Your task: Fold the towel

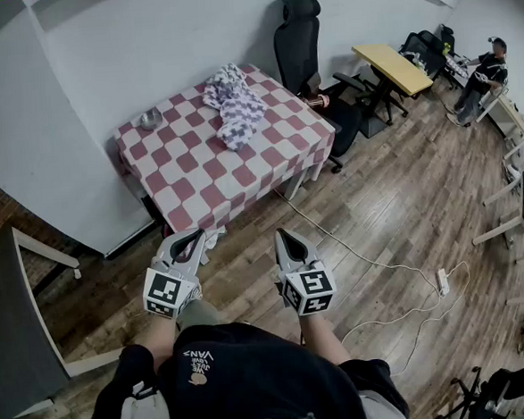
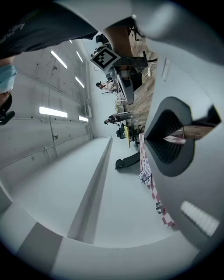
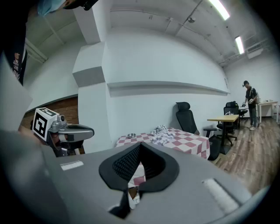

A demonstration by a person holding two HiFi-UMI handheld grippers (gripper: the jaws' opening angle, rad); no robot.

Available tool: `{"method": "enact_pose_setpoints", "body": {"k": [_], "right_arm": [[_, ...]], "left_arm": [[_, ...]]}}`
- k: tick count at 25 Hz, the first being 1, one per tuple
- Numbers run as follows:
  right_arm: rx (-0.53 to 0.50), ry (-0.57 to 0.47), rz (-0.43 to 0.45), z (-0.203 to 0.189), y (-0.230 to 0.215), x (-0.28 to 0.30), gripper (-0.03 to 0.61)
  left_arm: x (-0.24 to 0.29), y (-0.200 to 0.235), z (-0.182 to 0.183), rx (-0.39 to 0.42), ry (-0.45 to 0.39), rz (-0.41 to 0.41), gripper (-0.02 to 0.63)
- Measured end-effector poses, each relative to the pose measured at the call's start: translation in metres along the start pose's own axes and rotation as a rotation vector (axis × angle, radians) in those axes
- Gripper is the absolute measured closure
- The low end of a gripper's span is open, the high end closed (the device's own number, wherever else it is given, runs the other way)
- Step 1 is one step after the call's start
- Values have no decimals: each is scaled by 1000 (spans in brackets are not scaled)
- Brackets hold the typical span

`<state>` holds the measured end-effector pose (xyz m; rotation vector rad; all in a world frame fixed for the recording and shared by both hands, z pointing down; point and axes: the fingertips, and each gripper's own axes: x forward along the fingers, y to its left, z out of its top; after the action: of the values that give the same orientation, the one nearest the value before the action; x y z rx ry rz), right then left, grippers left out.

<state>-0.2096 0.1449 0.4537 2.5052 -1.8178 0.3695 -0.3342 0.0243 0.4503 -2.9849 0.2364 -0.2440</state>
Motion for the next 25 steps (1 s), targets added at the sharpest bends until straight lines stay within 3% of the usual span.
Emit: {"method": "enact_pose_setpoints", "body": {"k": [8, 11, 13, 14, 21, 25], "right_arm": [[-11, -5, -33, 13, -5, 64, 574], [12, -18, -85, 23, -12, 91, 574], [28, -35, -124, 32, -18, 108, 570], [37, -44, -134, 36, -21, 117, 539], [71, -41, -198, 48, -33, 171, 489], [65, -23, -205, 48, -42, 195, 489]], "left_arm": [[33, 52, -9, -24, -12, -64, 609], [54, 75, -12, -24, -1, -107, 599], [69, 89, -11, -15, 7, -135, 488], [76, 98, -9, -11, 11, -148, 454], [110, 148, -12, 22, 27, -246, 420], [132, 173, -25, 5, 42, -242, 409]]}}
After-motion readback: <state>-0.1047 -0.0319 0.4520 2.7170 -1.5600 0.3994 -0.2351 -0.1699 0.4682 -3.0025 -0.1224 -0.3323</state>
